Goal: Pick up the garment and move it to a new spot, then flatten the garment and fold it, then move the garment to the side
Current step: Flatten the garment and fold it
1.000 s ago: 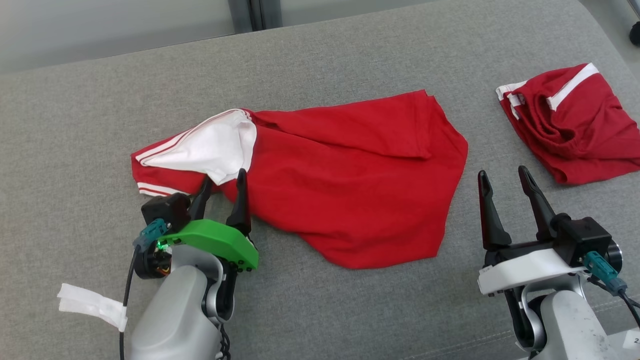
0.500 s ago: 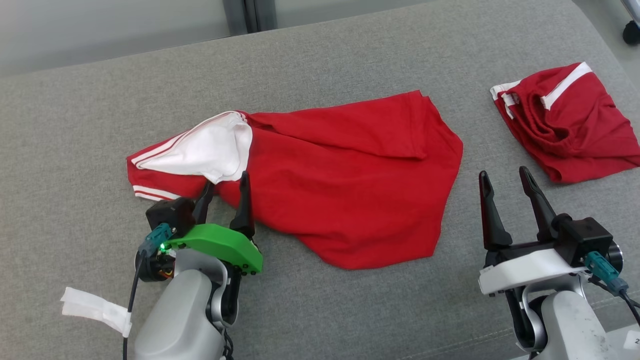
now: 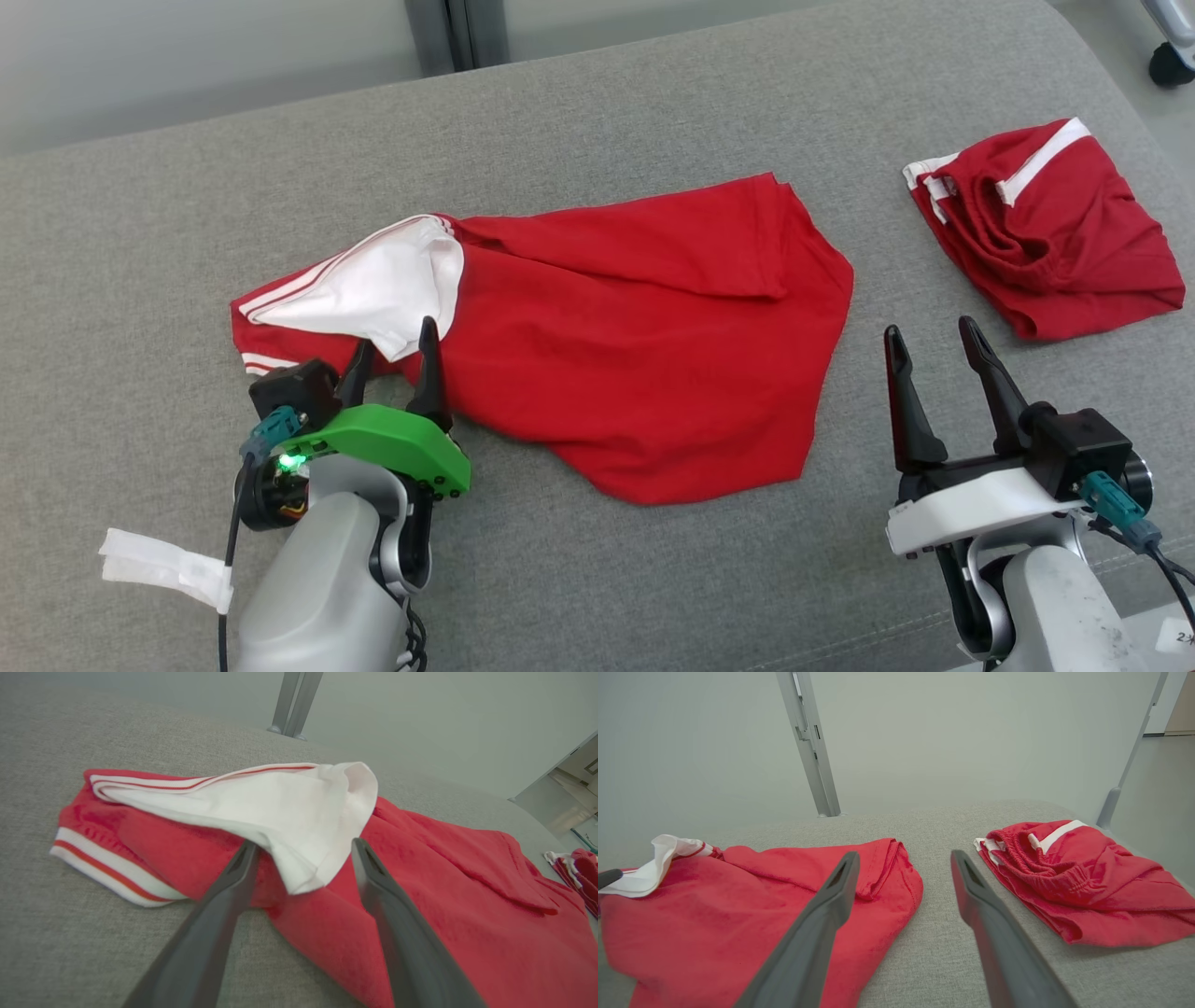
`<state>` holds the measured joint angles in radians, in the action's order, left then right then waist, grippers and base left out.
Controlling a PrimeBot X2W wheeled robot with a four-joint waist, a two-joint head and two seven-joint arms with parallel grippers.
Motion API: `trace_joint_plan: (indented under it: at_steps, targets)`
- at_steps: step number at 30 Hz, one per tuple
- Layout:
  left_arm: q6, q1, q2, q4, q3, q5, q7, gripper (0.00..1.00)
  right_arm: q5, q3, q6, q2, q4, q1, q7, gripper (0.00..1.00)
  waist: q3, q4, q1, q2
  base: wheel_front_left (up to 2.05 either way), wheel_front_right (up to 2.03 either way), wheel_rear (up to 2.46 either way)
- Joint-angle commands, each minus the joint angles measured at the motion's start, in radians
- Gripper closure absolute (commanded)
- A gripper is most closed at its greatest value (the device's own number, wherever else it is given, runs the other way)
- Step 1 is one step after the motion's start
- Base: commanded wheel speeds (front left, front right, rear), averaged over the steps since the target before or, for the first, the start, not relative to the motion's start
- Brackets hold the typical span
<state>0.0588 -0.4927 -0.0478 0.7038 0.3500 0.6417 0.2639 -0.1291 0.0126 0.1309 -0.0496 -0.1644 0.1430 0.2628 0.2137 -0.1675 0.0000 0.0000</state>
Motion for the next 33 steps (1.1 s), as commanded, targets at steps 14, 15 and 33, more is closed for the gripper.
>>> trace_joint_plan:
  at_steps: [14,15,33]
  targets:
    - [0.008,0.005,-0.005,-0.011,-0.035,-0.015,0.000,1.00,-0.031,-0.018,0.000,-0.002,-0.075,0.036,0.003,0.00,-0.010,0.018,0.0000,0.0000,0.00,0.00,0.00]
    - [0.009,0.012,-0.005,-0.022,-0.038,-0.021,0.000,1.00,-0.040,-0.017,0.000,-0.001,-0.104,0.054,0.003,0.00,-0.009,0.023,0.0000,0.0000,0.00,0.00,0.00]
    - [0.014,0.107,-0.005,-0.158,-0.036,-0.045,0.000,1.00,-0.074,-0.006,0.000,-0.002,-0.579,0.419,-0.181,0.00,0.024,0.125,0.0000,0.0000,0.00,0.00,0.00]
